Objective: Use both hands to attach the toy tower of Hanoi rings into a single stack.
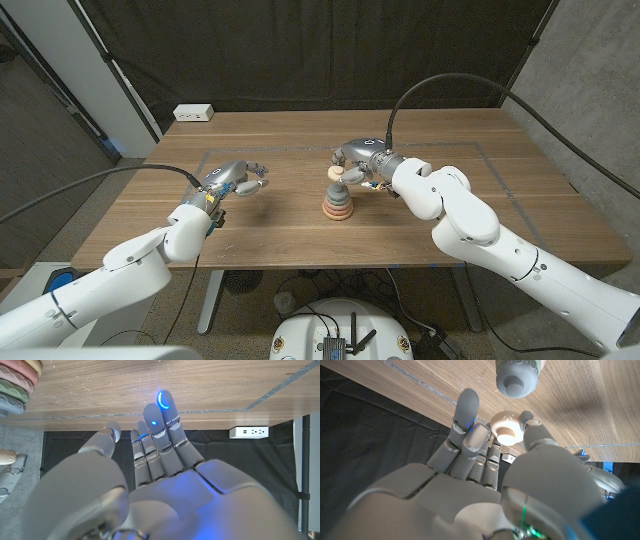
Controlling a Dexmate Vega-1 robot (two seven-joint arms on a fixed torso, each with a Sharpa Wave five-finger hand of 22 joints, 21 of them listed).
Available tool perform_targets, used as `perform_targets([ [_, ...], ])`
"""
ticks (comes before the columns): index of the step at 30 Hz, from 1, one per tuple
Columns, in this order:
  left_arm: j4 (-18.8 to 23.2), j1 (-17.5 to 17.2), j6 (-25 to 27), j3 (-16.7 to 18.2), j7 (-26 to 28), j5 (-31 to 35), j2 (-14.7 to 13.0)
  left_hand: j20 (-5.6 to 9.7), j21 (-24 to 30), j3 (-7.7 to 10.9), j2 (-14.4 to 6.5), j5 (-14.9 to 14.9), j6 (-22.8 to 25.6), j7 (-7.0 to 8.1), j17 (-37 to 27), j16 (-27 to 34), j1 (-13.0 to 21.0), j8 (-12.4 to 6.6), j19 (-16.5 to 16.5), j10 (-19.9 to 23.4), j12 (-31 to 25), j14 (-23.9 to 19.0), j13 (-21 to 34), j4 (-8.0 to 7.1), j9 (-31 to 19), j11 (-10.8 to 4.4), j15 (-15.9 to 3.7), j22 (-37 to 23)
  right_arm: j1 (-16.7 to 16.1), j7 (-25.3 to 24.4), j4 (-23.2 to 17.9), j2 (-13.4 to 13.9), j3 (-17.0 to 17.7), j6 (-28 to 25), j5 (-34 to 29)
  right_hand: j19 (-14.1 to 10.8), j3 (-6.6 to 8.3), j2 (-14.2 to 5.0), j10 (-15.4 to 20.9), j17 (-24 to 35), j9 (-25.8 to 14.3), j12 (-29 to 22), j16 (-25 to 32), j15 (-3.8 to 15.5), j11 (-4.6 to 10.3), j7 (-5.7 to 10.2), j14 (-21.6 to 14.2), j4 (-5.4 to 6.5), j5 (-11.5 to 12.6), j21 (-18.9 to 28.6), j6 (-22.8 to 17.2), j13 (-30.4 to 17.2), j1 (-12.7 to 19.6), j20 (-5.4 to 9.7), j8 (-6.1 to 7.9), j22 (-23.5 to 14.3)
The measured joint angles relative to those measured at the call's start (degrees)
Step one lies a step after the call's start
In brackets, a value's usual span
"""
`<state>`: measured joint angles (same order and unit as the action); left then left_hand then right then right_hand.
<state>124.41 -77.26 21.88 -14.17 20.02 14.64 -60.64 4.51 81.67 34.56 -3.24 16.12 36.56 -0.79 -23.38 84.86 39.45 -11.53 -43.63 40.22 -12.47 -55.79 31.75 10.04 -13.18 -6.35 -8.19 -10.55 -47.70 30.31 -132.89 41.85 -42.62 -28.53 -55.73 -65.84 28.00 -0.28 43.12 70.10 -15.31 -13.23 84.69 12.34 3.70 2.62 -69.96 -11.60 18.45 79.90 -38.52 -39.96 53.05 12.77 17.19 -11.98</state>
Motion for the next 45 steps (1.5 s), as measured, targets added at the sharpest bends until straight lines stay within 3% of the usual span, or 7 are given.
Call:
perform_targets([
  [21,0.34,-1.27,0.36,0.92,0.35,-0.13,0.16,0.0,0.0,0.16,0.0,0.0,0.0,0.0,-0.01,0.0,0.0,0.0,0.0,0.0,0.0,0.0,0.27,-0.16,0.0,0.0,0.0,0.01,1.14,4.05,2.38,-2.09,-0.95,-0.08,-1.44,0.0,0.0,-0.17,0.22,0.07,0.0,0.44,0.29,0.26,-0.22,-0.08,0.25,0.0,-0.1,0.22,-0.08,-0.34,-0.17,0.0,0.19,0.14],
  [45,0.28,-2.15,0.06,1.58,0.29,-0.34,0.29,0.0,0.44,0.54,-0.01,-0.05,0.0,0.0,0.0,0.33,0.01,0.0,0.0,0.0,0.0,0.0,0.26,0.08,0.0,0.0,0.0,0.02,1.9,5.11,4.04,-2.99,-2.11,-0.63,-1.76,0.0,0.24,-0.17,0.42,0.07,0.0,0.88,0.94,-0.06,-0.42,-0.06,0.56,-0.24,-0.42,0.43,-0.06,-0.52,-0.17,0.0,-0.06,0.26],
])
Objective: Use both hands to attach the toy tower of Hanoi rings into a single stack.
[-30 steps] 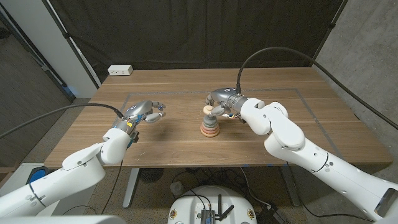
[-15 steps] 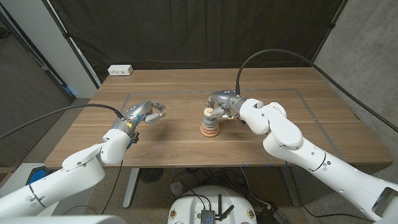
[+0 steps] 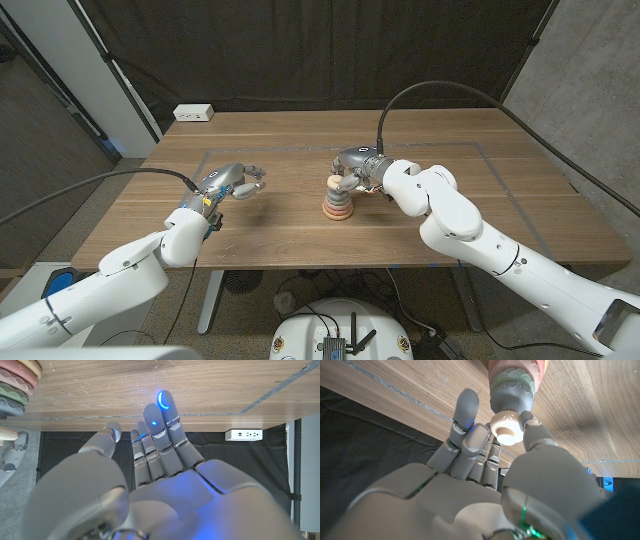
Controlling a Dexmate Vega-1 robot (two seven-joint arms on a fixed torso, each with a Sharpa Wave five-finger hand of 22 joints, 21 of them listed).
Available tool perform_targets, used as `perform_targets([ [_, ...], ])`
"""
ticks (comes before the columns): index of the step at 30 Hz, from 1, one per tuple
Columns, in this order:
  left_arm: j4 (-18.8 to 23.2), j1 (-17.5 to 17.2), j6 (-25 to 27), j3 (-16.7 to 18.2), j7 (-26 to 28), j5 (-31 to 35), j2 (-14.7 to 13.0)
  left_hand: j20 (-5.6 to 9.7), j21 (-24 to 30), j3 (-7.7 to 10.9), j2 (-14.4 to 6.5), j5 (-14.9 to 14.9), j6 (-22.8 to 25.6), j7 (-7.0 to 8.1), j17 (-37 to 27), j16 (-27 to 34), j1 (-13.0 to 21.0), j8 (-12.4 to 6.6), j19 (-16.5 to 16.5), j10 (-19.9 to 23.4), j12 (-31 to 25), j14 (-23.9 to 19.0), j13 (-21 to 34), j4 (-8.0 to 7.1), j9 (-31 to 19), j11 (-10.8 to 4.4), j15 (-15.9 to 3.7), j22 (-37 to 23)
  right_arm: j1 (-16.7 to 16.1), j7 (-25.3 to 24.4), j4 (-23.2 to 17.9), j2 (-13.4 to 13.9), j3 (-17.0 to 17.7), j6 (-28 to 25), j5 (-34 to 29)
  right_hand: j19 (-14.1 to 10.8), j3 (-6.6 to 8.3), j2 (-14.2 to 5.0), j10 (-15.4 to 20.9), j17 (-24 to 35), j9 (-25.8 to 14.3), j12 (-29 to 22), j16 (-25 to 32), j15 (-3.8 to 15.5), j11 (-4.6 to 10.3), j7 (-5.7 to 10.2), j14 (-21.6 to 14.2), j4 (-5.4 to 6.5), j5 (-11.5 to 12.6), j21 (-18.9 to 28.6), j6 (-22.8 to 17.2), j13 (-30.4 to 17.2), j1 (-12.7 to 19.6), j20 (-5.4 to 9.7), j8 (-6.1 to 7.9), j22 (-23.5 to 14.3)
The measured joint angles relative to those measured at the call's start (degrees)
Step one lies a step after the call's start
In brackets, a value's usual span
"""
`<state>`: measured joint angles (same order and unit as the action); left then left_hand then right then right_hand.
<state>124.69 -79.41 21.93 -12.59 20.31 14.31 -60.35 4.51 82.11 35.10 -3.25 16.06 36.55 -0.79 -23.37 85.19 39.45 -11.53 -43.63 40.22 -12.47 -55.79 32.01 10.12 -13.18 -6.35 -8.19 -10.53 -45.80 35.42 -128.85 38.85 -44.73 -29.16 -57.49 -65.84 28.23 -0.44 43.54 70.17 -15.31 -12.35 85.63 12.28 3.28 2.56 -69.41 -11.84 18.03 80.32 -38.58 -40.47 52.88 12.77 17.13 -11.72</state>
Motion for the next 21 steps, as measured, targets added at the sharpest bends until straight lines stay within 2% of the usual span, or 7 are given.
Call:
perform_targets([
  [21,-0.01,-0.32,-0.15,0.15,-0.03,-0.08,0.14,0.0,0.23,0.16,0.24,-0.2,0.0,0.0,0.1,-0.01,-0.23,0.0,0.0,0.0,0.0,0.0,-0.01,-0.16,-0.29,0.0,0.0,0.01,0.4,0.29,1.26,-0.28,-0.64,-0.34,0.17,0.43,0.24,0.0,-0.01,-0.01,0.0,0.28,0.22,0.32,0.01,-0.21,0.31,-0.24,0.21,0.0,-0.22,-0.32,0.0,0.01,-0.51,-0.01],
])
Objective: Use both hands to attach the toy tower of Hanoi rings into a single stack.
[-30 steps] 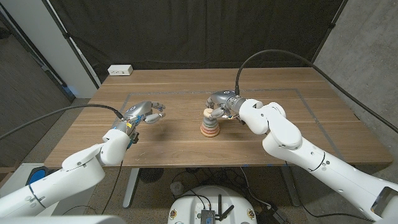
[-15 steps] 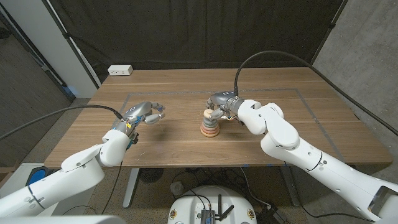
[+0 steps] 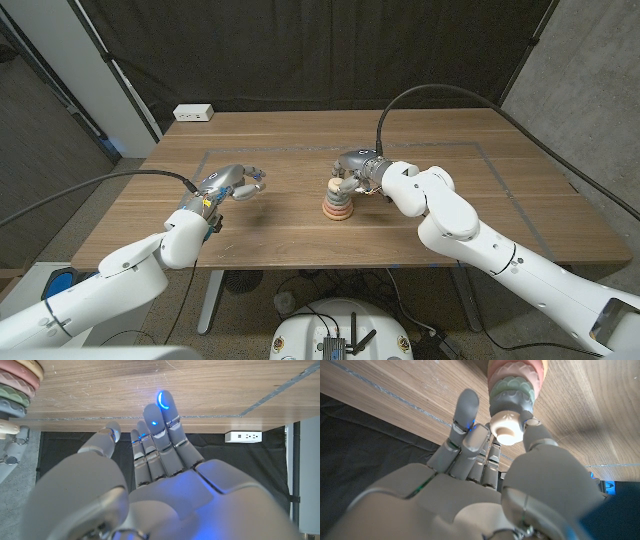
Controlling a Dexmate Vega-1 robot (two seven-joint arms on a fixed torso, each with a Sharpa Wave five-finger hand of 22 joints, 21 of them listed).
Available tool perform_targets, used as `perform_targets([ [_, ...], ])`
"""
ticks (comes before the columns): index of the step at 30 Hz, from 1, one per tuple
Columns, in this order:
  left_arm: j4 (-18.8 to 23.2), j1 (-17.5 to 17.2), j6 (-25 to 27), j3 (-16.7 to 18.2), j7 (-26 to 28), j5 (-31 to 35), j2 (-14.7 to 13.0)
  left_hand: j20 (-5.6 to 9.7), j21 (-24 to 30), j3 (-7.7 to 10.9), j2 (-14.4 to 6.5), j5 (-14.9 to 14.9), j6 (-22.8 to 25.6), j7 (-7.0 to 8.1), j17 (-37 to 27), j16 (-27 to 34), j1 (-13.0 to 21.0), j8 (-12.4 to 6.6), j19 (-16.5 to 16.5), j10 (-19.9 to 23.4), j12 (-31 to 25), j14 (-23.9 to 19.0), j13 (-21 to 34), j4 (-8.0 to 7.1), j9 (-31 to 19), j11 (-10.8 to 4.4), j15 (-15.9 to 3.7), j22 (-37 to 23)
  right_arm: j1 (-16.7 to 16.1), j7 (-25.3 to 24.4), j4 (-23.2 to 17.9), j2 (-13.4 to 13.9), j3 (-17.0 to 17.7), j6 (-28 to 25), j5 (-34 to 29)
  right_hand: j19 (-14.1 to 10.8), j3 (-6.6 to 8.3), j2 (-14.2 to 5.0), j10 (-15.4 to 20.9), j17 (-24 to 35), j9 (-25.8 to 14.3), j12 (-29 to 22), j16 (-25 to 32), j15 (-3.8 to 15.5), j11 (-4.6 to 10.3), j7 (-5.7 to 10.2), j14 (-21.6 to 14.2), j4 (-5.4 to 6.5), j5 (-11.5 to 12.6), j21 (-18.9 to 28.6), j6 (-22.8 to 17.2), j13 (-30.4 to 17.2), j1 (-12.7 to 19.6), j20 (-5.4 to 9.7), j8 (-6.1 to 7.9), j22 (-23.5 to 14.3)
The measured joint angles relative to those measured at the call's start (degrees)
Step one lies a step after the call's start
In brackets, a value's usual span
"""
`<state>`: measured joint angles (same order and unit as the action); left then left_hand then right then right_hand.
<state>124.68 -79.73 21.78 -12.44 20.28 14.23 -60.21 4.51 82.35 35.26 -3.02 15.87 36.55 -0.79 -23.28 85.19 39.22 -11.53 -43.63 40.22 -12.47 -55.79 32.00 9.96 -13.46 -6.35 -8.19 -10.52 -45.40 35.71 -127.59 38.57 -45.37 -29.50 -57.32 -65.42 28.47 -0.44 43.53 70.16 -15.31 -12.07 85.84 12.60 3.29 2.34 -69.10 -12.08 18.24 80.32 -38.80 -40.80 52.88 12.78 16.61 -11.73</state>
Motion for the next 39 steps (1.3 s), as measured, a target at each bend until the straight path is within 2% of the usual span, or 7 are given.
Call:
perform_targets([
  [5,-0.05,-0.2,0.07,0.02,-0.02,-0.03,0.13,0.0,0.1,0.16,0.0,0.0,0.0,0.0,0.06,-0.02,0.0,0.0,0.0,0.0,0.0,0.0,0.0,0.16,0.0,0.0,0.0,0.0,0.03,-0.03,0.25,0.05,-0.05,-0.15,0.49,0.0,0.17,-0.13,0.0,-0.06,0.0,0.16,0.0,-0.33,0.0,0.0,0.32,-0.17,-0.01,0.0,0.0,0.0,-0.13,0.0,-0.16,0.0],
  [6,-0.05,-0.2,0.11,0.02,-0.02,-0.04,0.13,0.0,0.1,0.16,0.0,0.0,0.0,0.0,0.03,-0.02,0.0,0.0,0.0,0.0,0.0,0.0,0.0,0.16,0.0,0.0,0.0,0.0,0.04,-0.03,0.31,0.09,-0.06,-0.15,0.49,0.0,0.24,-0.91,0.0,-0.1,0.0,0.18,0.0,-0.33,0.0,0.0,0.32,-0.24,-0.06,0.0,0.0,0.01,-0.91,0.0,-0.28,0.0],
  [11,-0.02,-0.34,0.25,0.05,-0.04,-0.1,0.17,0.0,0.1,0.16,0.0,0.0,0.0,0.0,0.09,-0.03,0.0,0.0,0.0,0.0,0.0,0.0,0.0,0.16,0.0,0.0,0.0,0.0,0.18,-0.25,0.5,0.27,-0.15,-0.17,0.81,0.0,0.24,-0.91,0.31,-0.12,0.0,-0.04,0.0,-0.32,-0.31,0.0,0.32,-0.24,-0.11,0.0,0.0,0.03,-0.91,0.0,-0.07,0.0],
  [39,-1.01,0.98,-0.28,-1.09,-0.53,-0.77,0.52,0.0,0.31,0.31,0.0,0.0,0.0,0.0,0.17,0.04,0.0,0.0,0.0,0.26,0.0,0.0,0.0,0.0,0.01,-0.16,0.0,0.0,0.65,1.61,1.28,0.04,-1.41,-0.32,-2.65,0.0,0.23,-0.91,0.14,-0.15,0.0,0.43,0.35,0.09,-0.14,0.02,0.72,-0.23,0.01,0.22,0.02,-0.07,-0.91,0.0,-0.36,0.3],
])
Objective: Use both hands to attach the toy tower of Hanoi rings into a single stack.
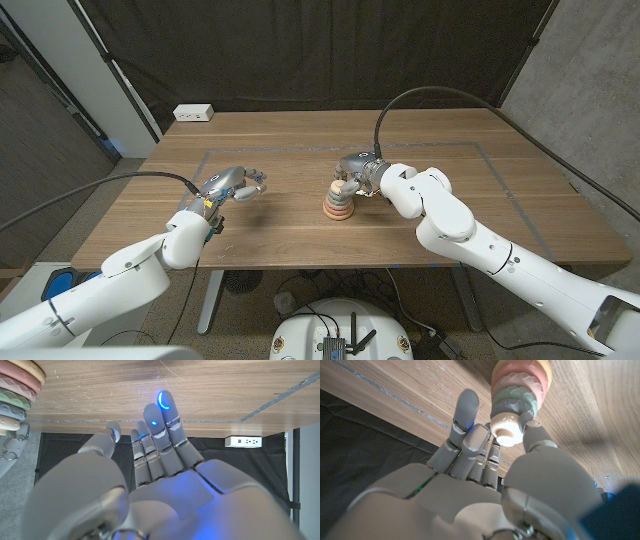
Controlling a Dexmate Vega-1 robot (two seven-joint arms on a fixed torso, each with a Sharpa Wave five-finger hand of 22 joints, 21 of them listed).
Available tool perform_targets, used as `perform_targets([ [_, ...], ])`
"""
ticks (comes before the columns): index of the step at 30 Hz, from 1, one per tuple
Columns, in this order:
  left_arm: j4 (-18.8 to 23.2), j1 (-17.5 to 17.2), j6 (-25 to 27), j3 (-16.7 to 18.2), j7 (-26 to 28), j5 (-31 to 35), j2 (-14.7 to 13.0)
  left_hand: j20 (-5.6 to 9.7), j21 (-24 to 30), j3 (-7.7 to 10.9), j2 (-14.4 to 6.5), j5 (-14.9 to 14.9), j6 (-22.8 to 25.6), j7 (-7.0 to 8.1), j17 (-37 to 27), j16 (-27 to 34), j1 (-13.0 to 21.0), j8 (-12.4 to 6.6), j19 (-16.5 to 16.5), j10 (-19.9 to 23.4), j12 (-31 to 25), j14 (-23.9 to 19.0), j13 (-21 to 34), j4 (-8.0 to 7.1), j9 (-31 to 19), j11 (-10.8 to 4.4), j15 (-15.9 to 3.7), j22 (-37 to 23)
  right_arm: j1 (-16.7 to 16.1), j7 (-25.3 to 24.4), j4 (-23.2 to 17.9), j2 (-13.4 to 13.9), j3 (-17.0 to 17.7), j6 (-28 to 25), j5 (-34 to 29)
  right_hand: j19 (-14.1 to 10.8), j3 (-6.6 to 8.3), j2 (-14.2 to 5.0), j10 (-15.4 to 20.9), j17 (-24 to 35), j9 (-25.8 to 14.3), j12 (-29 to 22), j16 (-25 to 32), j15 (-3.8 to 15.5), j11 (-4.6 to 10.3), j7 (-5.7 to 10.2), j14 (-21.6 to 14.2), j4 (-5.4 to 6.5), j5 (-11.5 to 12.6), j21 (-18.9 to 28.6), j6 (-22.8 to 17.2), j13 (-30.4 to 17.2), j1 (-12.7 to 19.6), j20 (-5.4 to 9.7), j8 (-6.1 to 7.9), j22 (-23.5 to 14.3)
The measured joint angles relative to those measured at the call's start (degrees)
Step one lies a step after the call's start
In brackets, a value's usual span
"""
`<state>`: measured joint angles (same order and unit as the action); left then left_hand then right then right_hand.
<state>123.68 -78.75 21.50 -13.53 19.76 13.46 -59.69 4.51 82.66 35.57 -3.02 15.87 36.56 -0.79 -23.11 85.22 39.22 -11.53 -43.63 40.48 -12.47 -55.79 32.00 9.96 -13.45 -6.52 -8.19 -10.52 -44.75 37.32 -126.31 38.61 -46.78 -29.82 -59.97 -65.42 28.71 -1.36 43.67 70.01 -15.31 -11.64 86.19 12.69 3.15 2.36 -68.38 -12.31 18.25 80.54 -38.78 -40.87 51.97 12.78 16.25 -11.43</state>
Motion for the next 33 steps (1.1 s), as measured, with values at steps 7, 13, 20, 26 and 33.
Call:
perform_targets([
  [7,-0.35,0.36,-0.21,-0.33,-0.07,-0.19,-0.01,0.0,0.0,0.0,0.0,0.0,0.0,0.0,0.0,0.0,0.0,0.0,0.0,0.0,0.0,0.0,0.0,0.0,0.0,0.01,0.0,0.14,-0.11,0.54,0.08,-0.16,0.0,0.11,-0.41,0.0,0.0,-0.3,-0.77,-0.21,-0.01,0.53,0.0,-0.21,0.77,0.62,0.2,0.0,-0.01,0.16,0.62,0.4,-0.3,0.0,-0.26,0.05],
  [13,-0.61,0.55,-0.49,-0.5,-0.08,-0.35,-0.03,0.0,0.0,0.25,0.0,0.0,0.0,0.0,-0.01,0.0,0.0,0.0,0.0,0.01,0.0,0.0,0.0,0.25,0.0,0.01,0.0,0.14,-0.27,0.91,0.09,-0.29,0.03,0.23,-0.62,0.0,-0.58,-0.75,-1.38,-0.18,-0.43,0.67,0.0,-0.21,1.38,1.29,0.2,0.58,-0.25,0.23,1.49,0.76,-0.75,0.0,-0.89,0.25],
  [20,-0.99,0.94,-0.82,-0.82,-0.08,-0.47,-0.07,0.0,-0.01,0.24,0.0,0.0,0.0,0.0,-0.01,0.19,0.0,0.0,0.0,0.01,0.0,0.0,0.0,0.25,0.01,0.02,0.0,0.14,-0.82,0.99,-0.18,-0.37,0.31,0.23,-0.8,0.0,0.11,-0.05,-1.8,-0.73,-0.4,1.09,-0.63,-0.21,1.79,0.68,0.2,2.37,-0.69,0.23,3.55,1.65,-1.61,0.0,-1.87,0.25],
  [26,-1.15,1.31,-1.02,-1.03,-0.15,-0.55,-0.21,0.0,-0.01,0.24,0.0,0.0,0.0,0.0,0.16,0.19,0.0,0.0,0.0,0.05,0.0,0.0,-0.01,0.25,0.01,0.05,0.0,0.13,-1.31,0.77,-0.43,-0.33,0.62,0.21,-0.86,0.0,0.47,1.35,-2.73,-0.36,-0.11,1.29,-0.63,-0.35,2.7,0.62,0.06,3.49,-0.73,0.23,5.77,2.57,-2.97,0.0,-2.95,0.5],
  [33,-1.36,1.55,-1.13,-1.12,-0.19,-0.61,-0.3,0.0,0.2,0.49,0.0,0.0,0.0,0.0,0.24,0.18,0.0,0.0,0.0,0.05,0.0,0.0,-0.01,0.0,0.01,0.06,0.0,0.13,-1.55,0.51,-0.64,-0.12,0.85,0.44,-0.98,0.0,0.03,3.25,-6.0,-0.1,0.15,1.7,-0.63,-0.19,1.69,0.98,-0.45,3.53,-1.12,0.23,7.64,3.48,-4.22,0.0,-3.77,0.42],
])
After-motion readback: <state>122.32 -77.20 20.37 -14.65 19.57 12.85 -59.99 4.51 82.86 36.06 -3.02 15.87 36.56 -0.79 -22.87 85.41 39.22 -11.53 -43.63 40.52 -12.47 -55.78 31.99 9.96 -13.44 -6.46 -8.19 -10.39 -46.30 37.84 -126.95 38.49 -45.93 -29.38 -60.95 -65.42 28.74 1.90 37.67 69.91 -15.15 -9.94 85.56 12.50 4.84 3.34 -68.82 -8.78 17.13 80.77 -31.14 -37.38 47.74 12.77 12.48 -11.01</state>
